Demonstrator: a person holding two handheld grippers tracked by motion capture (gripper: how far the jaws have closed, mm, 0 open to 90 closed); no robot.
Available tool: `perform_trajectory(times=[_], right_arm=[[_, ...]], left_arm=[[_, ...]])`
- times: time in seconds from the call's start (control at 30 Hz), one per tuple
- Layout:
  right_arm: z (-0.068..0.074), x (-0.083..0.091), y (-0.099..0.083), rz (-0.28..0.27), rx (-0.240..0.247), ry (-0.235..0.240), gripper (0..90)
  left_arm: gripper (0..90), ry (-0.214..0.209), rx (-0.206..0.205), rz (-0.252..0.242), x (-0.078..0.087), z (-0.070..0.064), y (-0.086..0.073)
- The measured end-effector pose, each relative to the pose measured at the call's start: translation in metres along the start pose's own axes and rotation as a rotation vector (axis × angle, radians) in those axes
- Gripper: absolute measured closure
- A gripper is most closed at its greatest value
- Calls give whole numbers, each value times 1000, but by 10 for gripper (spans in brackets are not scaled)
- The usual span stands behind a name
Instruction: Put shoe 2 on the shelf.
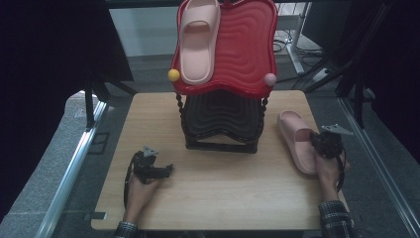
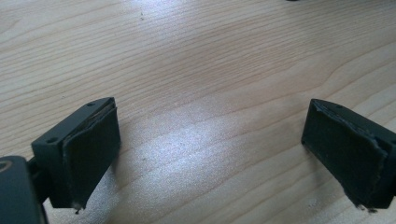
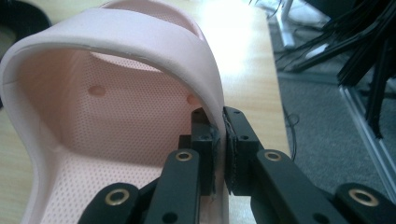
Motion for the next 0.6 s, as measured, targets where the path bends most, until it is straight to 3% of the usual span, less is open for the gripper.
perform_trajectory(times=[0.27, 0.6], right_arm=[[6, 9, 11, -99, -20, -27, 838], [20, 22, 39, -197, 0, -21, 838]], left_arm=[[45, 1, 2, -1, 0, 0, 0], [45, 3, 3, -1, 0, -1, 0]])
Point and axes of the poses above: each handheld gripper's, and its own axes: x roughly backward along the jaws, y roughly out of its top, z roughly to its left, the point moved 4 cm from there along -x, roughly forward along the jaws
